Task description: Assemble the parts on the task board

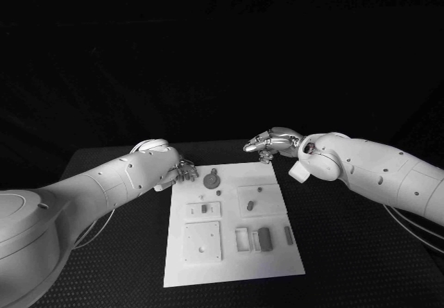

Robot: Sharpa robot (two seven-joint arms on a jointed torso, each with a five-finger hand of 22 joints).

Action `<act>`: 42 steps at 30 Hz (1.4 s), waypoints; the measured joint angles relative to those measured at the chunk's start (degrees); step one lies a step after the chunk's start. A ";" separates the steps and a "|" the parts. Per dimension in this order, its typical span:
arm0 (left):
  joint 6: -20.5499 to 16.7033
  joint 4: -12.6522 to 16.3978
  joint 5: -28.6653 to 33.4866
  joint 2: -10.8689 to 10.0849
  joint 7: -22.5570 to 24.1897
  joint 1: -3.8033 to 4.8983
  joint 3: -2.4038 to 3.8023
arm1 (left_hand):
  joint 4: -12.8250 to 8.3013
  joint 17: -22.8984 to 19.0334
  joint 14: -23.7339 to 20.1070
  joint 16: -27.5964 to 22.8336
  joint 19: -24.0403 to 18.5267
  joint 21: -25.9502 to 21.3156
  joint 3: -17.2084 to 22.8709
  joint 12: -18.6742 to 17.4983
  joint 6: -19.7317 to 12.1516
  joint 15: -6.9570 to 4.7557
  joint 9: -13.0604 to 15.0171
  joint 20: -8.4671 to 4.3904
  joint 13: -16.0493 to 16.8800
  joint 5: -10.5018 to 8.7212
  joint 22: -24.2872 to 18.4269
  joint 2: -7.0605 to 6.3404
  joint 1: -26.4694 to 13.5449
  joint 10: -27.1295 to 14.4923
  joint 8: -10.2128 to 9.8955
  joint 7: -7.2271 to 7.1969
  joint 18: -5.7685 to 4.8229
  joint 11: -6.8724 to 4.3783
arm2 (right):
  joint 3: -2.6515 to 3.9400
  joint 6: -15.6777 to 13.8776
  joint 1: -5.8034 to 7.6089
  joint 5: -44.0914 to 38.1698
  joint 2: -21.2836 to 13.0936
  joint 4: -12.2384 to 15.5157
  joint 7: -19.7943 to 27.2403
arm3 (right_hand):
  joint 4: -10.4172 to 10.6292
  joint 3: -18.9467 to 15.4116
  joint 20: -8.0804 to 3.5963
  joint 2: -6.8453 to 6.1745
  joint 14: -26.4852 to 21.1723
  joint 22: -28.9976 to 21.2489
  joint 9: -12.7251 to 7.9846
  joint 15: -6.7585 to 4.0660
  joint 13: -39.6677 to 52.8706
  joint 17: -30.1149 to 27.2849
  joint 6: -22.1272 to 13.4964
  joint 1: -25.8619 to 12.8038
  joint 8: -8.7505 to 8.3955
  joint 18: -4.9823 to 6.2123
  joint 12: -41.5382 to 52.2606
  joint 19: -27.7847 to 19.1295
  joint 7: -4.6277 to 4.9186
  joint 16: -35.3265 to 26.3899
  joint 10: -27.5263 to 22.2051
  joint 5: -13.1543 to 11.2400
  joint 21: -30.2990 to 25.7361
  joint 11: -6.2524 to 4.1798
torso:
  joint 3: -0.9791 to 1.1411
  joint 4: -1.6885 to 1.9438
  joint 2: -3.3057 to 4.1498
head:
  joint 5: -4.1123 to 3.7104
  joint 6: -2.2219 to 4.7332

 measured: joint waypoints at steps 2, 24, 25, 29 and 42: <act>-0.03 -0.07 0.13 0.00 0.00 0.00 0.00 | 0.00 -0.06 0.00 0.00 0.00 0.00 0.00 0.00 0.00 0.00 0.00 0.00 0.00 0.00 0.00 0.00 0.00 0.00 0.00 0.00 0.00 0.00 | 0.00 0.01 0.00 0.00 0.01 0.01 -0.03 | 0.00 0.00 0.00 0.00 0.00 0.00 0.00 0.00 0.00 0.00 0.00 0.00 0.00 0.00 0.00 0.00 0.00 0.00 0.00 0.00 0.00 0.00 | 0.00 0.02 0.00 | -0.02 -0.05; -0.09 -0.85 0.80 0.33 0.04 -0.33 0.01 | 1.62 -0.31 0.00 0.00 0.13 0.00 4.49 0.00 0.09 0.00 -0.11 0.14 -0.07 -4.38 -0.02 0.28 3.79 0.00 0.23 -0.09 0.00 0.00 | 0.00 0.07 0.00 -0.01 0.15 -0.12 -0.15 | 0.00 0.00 0.00 0.00 0.00 0.00 0.00 0.00 0.01 0.01 0.01 0.00 0.00 0.00 0.00 0.00 0.01 0.00 0.02 0.00 0.00 -0.01 | 0.03 0.02 0.04 | -0.24 -0.26; -0.09 -0.87 0.88 0.29 0.04 -0.33 0.01 | 2.38 -0.34 0.00 0.00 0.20 0.00 5.52 0.00 0.09 0.00 -0.13 0.21 -0.09 -4.71 -0.02 -0.12 4.18 0.00 0.23 -0.09 0.00 0.00 | 0.00 0.07 0.00 -0.01 0.15 -0.12 -0.16 | 0.00 0.00 0.00 0.00 0.00 0.00 0.00 0.00 0.01 0.01 0.01 0.00 0.00 0.00 0.00 0.00 0.01 0.00 0.02 0.00 0.00 -0.01 | 0.03 0.02 0.03 | -0.25 -0.26; -0.11 -0.82 1.27 0.25 0.04 -0.33 0.00 | 3.07 -0.34 0.00 0.00 0.20 0.00 6.59 0.00 0.09 0.00 -0.16 0.21 -0.08 -4.82 -0.02 -0.36 4.43 0.00 0.22 -0.09 0.00 0.00 | 0.00 0.08 0.00 -0.01 0.11 -0.12 -0.17 | 0.00 0.00 0.00 0.00 0.00 0.00 0.00 0.00 0.01 0.01 0.01 0.00 0.00 0.00 0.00 0.00 0.01 0.00 0.03 0.00 0.00 -0.01 | 0.03 0.03 0.01 | -0.30 -0.26; -1.02 -0.55 6.01 -0.84 0.82 -0.33 0.28 | 3.12 -0.33 0.61 0.26 0.73 0.23 10.33 0.55 0.65 -0.21 -0.12 0.10 -0.01 -5.15 -0.03 2.10 6.95 0.52 1.05 -0.15 0.01 -0.52 | -0.01 0.12 0.00 -0.01 0.01 -0.19 -0.20 | 0.00 0.00 0.00 0.00 -0.01 0.00 0.00 0.01 -0.05 -0.04 0.02 0.00 0.00 0.00 0.00 0.00 0.02 0.00 -0.23 0.00 0.00 -0.02 | 0.01 0.06 -0.01 | -0.36 -0.25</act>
